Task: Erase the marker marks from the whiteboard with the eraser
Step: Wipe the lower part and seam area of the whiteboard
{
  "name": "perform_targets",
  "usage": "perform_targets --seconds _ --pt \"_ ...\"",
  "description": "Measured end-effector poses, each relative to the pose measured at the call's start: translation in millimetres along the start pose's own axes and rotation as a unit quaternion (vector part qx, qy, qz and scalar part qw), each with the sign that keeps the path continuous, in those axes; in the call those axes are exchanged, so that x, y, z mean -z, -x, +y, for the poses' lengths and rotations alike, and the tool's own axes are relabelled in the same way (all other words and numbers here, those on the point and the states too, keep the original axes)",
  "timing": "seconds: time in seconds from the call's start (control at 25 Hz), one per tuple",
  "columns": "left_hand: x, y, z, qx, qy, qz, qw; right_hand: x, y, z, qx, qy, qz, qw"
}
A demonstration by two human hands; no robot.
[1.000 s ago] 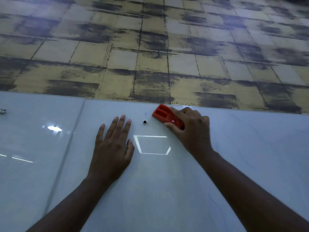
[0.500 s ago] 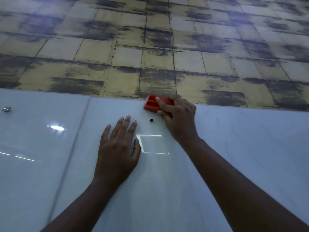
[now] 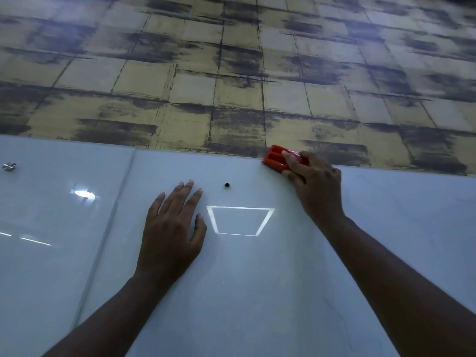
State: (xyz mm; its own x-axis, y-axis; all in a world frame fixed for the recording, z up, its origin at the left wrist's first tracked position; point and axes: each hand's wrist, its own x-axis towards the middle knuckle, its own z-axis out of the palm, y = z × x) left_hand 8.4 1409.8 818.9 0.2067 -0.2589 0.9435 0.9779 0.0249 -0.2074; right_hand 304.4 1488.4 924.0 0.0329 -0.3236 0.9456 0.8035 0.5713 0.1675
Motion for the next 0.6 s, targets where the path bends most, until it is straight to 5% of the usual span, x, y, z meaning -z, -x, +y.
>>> perform_targets --seconds 0.28,0.6 --pt "4 1 8 -0.042 -0.022 0.027 0.999 6 31 -11 -0.113 0.037 0.045 0.992" --pt "-15 0 52 -0.058 -0.031 -0.013 0.998 14 76 -39 0.088 0.071 -0.024 0.993"
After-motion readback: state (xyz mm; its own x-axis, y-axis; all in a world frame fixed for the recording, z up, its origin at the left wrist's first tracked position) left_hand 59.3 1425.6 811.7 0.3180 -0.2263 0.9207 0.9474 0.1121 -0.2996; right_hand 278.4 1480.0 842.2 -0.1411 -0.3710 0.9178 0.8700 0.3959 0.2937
